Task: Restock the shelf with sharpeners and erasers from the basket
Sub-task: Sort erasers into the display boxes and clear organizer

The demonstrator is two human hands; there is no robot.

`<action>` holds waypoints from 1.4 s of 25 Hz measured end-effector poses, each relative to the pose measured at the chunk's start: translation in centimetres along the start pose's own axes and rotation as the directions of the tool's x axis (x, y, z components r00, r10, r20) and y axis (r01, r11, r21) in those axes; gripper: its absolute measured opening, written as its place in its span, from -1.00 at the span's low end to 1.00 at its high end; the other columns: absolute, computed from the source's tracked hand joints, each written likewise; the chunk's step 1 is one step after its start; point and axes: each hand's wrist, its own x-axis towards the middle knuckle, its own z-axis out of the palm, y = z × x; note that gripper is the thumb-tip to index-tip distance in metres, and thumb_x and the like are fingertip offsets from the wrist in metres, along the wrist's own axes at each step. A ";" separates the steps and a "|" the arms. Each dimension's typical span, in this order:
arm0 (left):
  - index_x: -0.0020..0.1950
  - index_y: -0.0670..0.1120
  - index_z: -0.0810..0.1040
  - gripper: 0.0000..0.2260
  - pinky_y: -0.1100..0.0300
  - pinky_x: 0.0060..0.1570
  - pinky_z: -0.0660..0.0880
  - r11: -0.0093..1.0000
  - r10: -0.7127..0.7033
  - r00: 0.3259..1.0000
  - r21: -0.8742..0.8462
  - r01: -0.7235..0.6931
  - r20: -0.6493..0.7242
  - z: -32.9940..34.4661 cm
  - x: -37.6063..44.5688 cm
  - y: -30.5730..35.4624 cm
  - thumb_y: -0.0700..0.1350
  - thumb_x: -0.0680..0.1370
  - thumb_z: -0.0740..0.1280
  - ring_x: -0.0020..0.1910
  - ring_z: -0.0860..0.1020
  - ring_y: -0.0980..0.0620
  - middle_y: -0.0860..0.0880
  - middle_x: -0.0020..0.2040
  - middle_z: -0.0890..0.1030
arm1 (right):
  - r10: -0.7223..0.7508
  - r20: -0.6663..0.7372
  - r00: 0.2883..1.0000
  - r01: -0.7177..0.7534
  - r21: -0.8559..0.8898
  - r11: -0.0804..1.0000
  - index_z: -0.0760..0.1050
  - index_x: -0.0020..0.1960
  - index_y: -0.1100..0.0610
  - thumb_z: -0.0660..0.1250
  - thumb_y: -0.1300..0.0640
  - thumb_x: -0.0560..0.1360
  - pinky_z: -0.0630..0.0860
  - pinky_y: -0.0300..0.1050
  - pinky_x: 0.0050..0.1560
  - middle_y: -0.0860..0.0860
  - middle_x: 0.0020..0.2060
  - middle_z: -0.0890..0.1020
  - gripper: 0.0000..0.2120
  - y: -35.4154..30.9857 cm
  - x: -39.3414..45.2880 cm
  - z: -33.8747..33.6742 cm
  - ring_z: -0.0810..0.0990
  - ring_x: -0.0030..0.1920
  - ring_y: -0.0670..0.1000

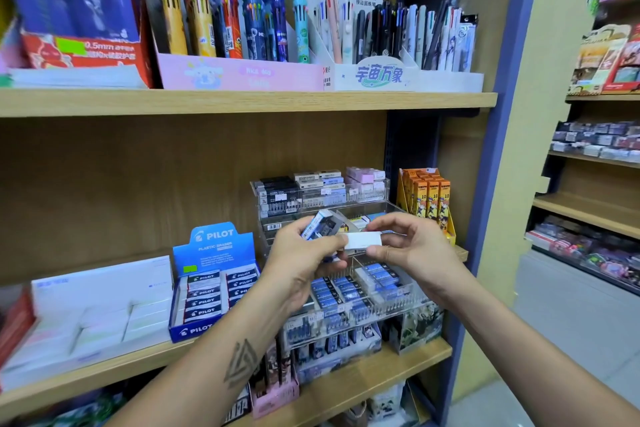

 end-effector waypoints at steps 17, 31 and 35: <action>0.13 -0.30 0.54 -0.83 0.22 -0.46 0.59 0.860 -0.312 0.950 -0.420 0.291 0.019 -8.5 -3.1 3.2 -0.30 0.55 0.33 -0.24 0.69 -0.21 -0.34 -0.08 0.66 | -0.087 0.067 0.994 0.104 -0.303 0.947 0.68 -0.07 0.08 0.52 0.26 0.43 0.58 -0.29 -0.07 -0.03 -0.16 0.73 -0.87 -1.7 1.2 8.3 0.70 -0.10 -0.05; 0.01 -0.20 0.49 -0.93 0.31 -0.58 0.39 0.999 0.030 0.892 0.036 -0.015 -0.452 -25.5 -7.5 7.2 -0.22 0.58 0.24 -0.45 0.59 -0.07 -0.23 -0.29 0.60 | -0.054 0.381 0.923 0.320 -0.682 0.658 0.66 0.08 0.06 0.47 0.08 0.48 0.54 -0.16 0.10 -0.04 -0.04 0.70 -0.81 0.2 3.0 26.7 0.62 -0.01 -0.07; -0.01 -0.20 0.51 -0.93 0.31 -0.59 0.36 0.996 0.013 0.908 0.081 0.023 -0.419 -27.2 -8.7 7.1 -0.24 0.57 0.25 -0.44 0.60 -0.09 -0.21 -0.33 0.61 | 0.013 0.420 0.907 0.345 -0.762 0.547 0.64 0.12 0.04 0.44 0.09 0.50 0.50 -0.13 0.11 0.00 0.01 0.69 -0.80 0.6 3.2 28.9 0.58 0.09 0.02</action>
